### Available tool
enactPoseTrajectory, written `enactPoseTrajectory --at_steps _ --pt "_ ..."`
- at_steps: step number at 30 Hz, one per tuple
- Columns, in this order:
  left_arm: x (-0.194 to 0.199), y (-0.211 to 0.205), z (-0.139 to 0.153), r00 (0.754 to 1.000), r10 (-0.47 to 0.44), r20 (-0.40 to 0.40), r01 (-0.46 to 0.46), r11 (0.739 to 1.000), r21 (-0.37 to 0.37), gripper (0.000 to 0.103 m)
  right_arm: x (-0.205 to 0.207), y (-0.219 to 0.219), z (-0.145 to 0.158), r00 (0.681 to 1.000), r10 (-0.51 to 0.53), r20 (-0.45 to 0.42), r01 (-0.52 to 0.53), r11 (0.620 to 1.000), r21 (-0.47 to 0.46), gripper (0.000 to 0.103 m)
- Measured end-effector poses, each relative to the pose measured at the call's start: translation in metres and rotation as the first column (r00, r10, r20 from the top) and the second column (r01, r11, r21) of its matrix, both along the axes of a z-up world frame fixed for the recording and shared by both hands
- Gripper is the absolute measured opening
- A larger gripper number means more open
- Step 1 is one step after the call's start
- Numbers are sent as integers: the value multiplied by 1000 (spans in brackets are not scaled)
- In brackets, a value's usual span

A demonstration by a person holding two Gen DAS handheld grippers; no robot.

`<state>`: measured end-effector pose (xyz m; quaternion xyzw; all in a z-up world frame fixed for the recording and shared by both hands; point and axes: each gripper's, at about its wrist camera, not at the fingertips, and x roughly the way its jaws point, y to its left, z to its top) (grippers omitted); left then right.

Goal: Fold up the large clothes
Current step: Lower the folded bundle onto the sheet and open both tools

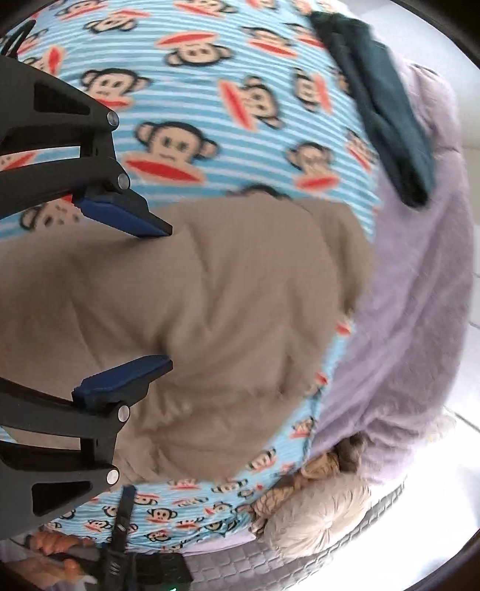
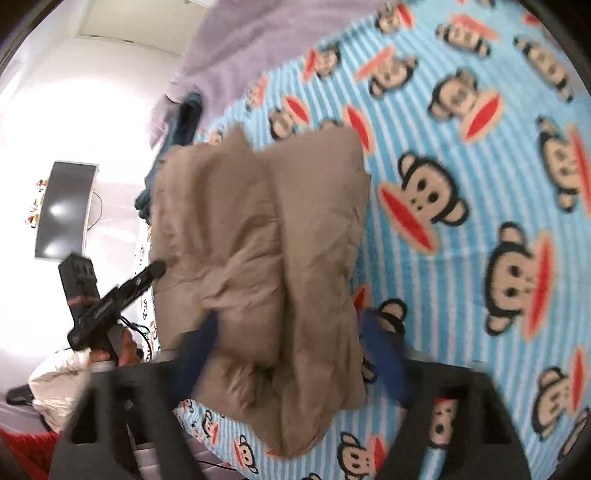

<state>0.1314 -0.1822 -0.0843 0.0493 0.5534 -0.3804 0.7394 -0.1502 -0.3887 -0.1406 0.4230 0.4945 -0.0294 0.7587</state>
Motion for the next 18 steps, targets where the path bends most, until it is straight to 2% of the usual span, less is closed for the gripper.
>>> enactPoseTrajectory --at_steps 2,5,6,8,9,12,14,18 --pt "-10 -27 19 998 -48 50 50 998 -35 66 -21 6 3 1000 18 22 -17 999 -41 21" --pt "-30 -61 34 986 -120 111 125 991 -36 66 -17 48 19 996 79 41 -72 986 -149 21" --pt "-36 -72 32 982 -140 123 142 990 -6 66 6 45 24 995 91 44 -83 985 -152 21" --pt "-43 -92 7 978 -171 118 158 981 113 66 20 55 30 991 132 40 -125 982 -145 21" --pt "-46 -99 -3 978 -175 117 159 978 136 66 28 67 27 988 156 16 -151 975 -163 21" --pt "-58 -122 -20 959 -208 193 171 966 194 67 41 77 1 982 161 -94 -179 956 -231 21" --pt "-61 -134 -24 954 -226 197 186 962 201 67 37 70 -21 979 125 -159 -164 951 -263 21" --pt "-70 -140 -34 946 -241 219 192 956 221 67 28 53 -57 985 52 -162 -79 983 -167 19"
